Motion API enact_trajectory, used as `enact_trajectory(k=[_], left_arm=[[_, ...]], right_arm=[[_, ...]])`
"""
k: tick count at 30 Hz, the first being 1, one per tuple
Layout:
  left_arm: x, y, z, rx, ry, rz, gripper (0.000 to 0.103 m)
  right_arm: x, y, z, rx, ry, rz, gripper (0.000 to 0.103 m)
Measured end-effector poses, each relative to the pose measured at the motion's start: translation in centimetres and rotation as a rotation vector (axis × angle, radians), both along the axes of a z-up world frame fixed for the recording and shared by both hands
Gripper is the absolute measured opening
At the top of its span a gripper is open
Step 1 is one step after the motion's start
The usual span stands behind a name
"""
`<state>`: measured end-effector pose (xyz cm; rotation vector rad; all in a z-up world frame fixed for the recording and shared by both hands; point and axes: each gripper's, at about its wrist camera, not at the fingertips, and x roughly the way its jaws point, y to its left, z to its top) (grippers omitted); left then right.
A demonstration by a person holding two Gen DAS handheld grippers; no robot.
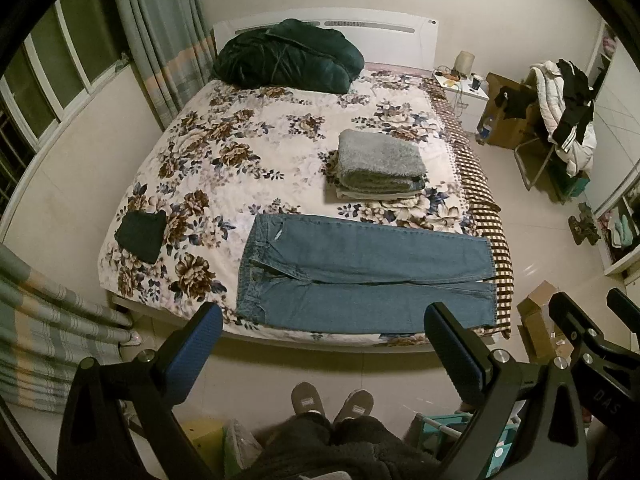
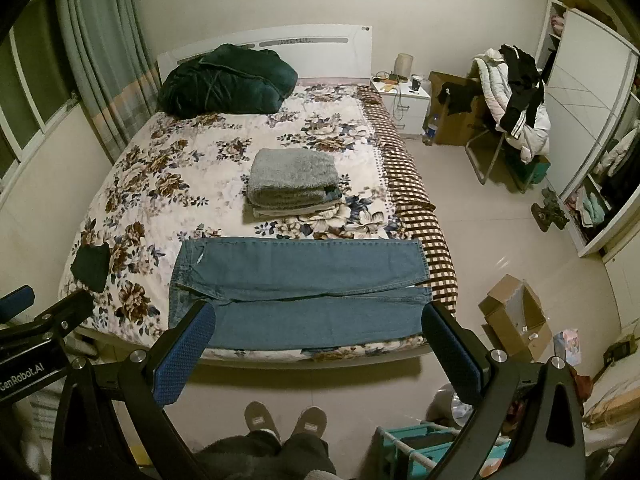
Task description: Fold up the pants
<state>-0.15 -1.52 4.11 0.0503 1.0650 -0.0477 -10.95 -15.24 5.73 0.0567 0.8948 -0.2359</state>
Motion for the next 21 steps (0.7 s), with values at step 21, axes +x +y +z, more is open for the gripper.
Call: enact_trajectory(k=[21], left_arm=[[7.6,-1.7,-6.3,0.059,0.007,0.135,0.103]], right_arm=[[9.4,-6.8,-5.9,0.018,0.069,-0.024,0.103]])
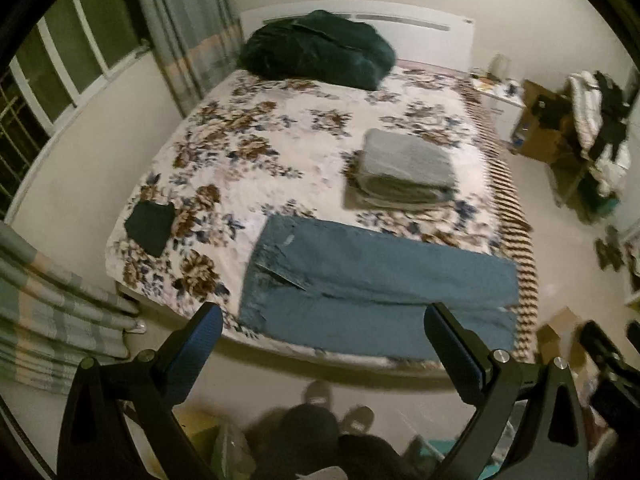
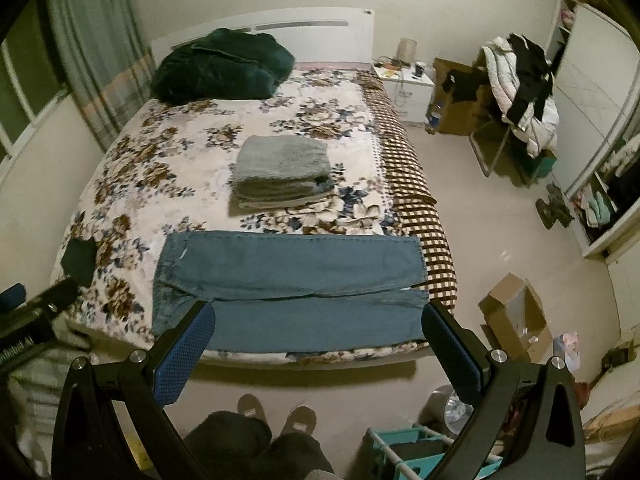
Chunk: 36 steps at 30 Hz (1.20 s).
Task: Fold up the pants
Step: 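Lower both tools onto the jeans, left at the waistband, right at the hems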
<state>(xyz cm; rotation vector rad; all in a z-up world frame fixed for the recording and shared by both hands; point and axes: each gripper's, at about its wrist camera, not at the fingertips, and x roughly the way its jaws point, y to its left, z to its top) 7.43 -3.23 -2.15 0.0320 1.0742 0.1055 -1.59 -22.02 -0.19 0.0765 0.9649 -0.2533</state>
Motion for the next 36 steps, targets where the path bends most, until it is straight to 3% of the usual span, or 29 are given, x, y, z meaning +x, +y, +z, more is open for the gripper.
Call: enact_trajectory(k=[8,12,19,21,27,32,36], left_arm=[[12.6,0.3,-9.4,0.063,0.066,0.053,0.103],[20.4,0.1,-17.0,0.094,0.150,0.063,0.103],[31.5,0.3,-31.6,0.145,0.299,0.104,0.103],[34.5,1.0,-36.5,0.140,0.358,0.135,0.103],[39.5,2.4,-47.3,0.098,0.523,0.229,0.103],[40.6,4.7,-53.0,0.040,0.625,0.344,0.103],[39.8,6.9,-54.4,-0.080,0.635,0.456,0.103]], right_arm=[[14.1,-6.8,-9.9,0.055,0.054,-0.135,0.103],[22.3,-9.6,-17.0,0.058,0.107,-0.224,0.103],[36.0,-16.4,-32.7,0.158,0.238,-0.426,0.103],[38.2,-19.0,-37.2,0.182,0.266,-0.483,0.103],[41.8,-24.5,-48.0,0.254,0.363,-0.640,0.103],[41.7,-27.6,-54.3,0.336,0.410,-0.770,0.103],[41.5,-29.1,-57.7,0.395,0.415,-0.839,0.103]])
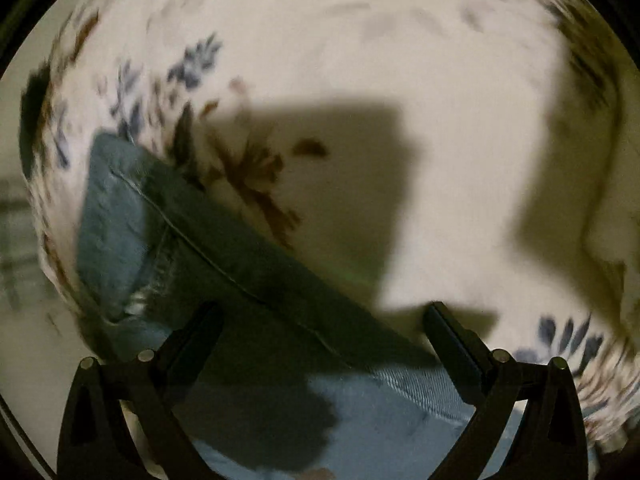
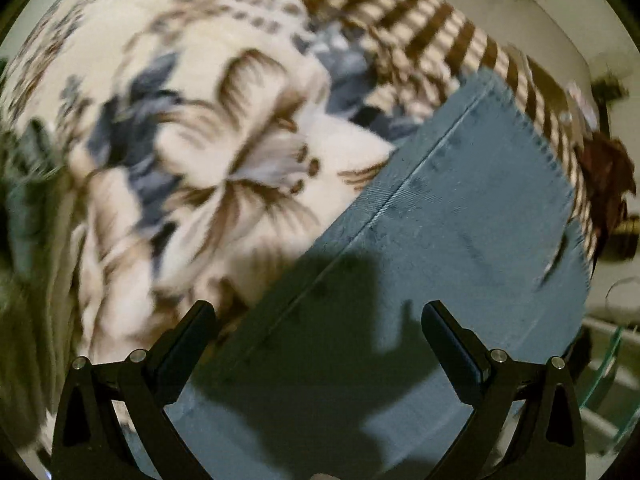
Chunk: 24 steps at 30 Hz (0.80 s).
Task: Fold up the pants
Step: 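Lower both tools onto the jeans, left at the waistband, right at the hems, then grasp the waistband with the left tool while the right tool grasps the hem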
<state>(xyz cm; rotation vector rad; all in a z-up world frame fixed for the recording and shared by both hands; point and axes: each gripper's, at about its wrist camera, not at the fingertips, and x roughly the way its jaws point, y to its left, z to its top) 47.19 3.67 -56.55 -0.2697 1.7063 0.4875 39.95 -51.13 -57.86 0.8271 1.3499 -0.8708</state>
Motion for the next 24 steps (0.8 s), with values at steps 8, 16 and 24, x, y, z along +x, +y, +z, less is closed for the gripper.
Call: enact_trajectory(k=[8,16,24], left_arm=[[-1.7,-0.5,2.8,0.019,-0.120,0.020,0.079],[-4.3,-0.9,8.0,0.015,-0.219,-0.014,0.005],[-8.0,-2.9,15.6,-0.007,-0.332,-0.045,0.004]], right_arm=[[0.0,-1.0,-3.7,0.022,-0.004,-0.041,0.103],[-0.3,-1.6,-3.7,0.025,-0.045,-0.084,0.047],[-2.7,-1.4,-1.9,0.061,-0.126,-0.037,0.008]])
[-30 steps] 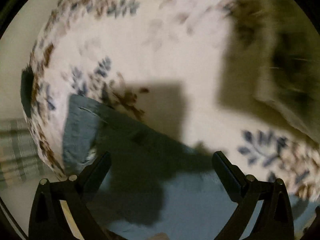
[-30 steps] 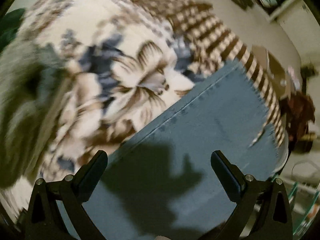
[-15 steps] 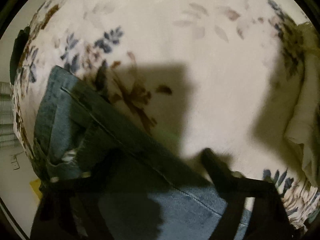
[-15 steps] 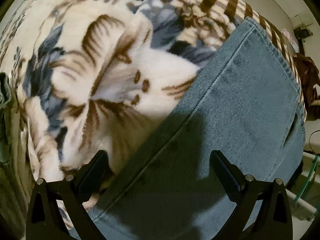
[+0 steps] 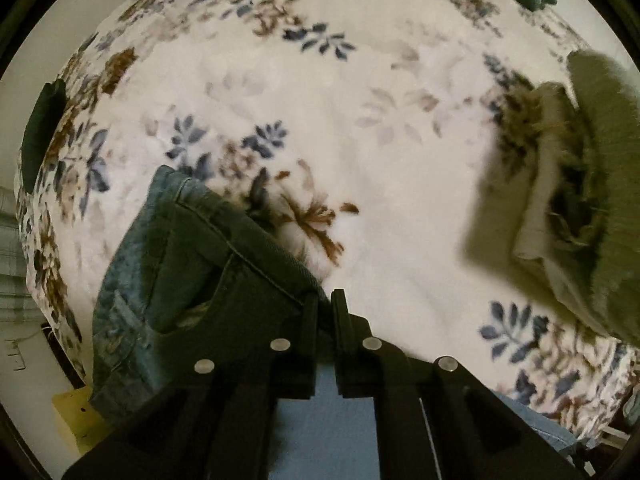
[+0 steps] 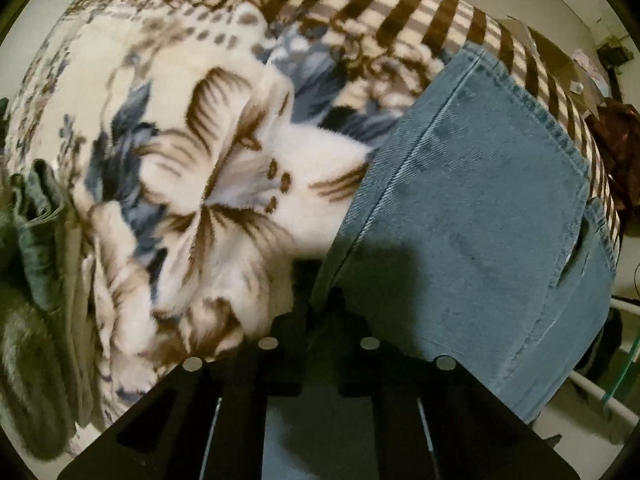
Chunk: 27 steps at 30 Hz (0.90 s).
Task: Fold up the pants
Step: 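Grasp the waistband with the left tool while the right tool grasps the hem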
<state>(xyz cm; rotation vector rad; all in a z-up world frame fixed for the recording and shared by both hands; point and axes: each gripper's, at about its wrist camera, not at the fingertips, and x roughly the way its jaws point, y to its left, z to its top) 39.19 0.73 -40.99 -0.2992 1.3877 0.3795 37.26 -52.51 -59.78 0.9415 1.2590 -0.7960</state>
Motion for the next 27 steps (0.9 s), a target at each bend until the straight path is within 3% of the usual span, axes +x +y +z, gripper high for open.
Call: enact_trajectory(k=[4,8,9,10,14,20,27], left_arm=[[-2.7,2.7,0.8,-0.015,-0.035,0.016,0.004],[-2.5,4.8,0.0,-0.031,-0.079,0.013,0.004],[-3.7,4.9,1.0,-0.039,-0.100,0.012,0.003],[-2.3,5.8,-0.4,-0.043,-0.116,0.007,0.003],[-5.0,6.5,1.9,-0.042,-0.168,-0.032,0.003],[-11.5,8.0,3.6,-0.046,-0.161,-0.046,0.003],[-19.3,9.2,0.0,-0.055,-0.074,-0.055,0.003]], right_arm=[[-1.2,0.1,1.6,0.002,-0.030,0.017,0.007],[-3.8,-0.2,3.9,0.013,-0.075,0.035,0.007],[-5.6,0.2,5.0,0.016,-0.090,0.036,0.007],[-6.9,-0.3,6.2,0.022,-0.102,0.036,0.006],[-12.2,-0.1,9.5,0.031,-0.154,0.032,0.006],[-15.4,1.6,9.8,0.013,-0.155,0.070,0.006],[-21.5,2.9,8.7,-0.027,-0.119,0.099,0.004]])
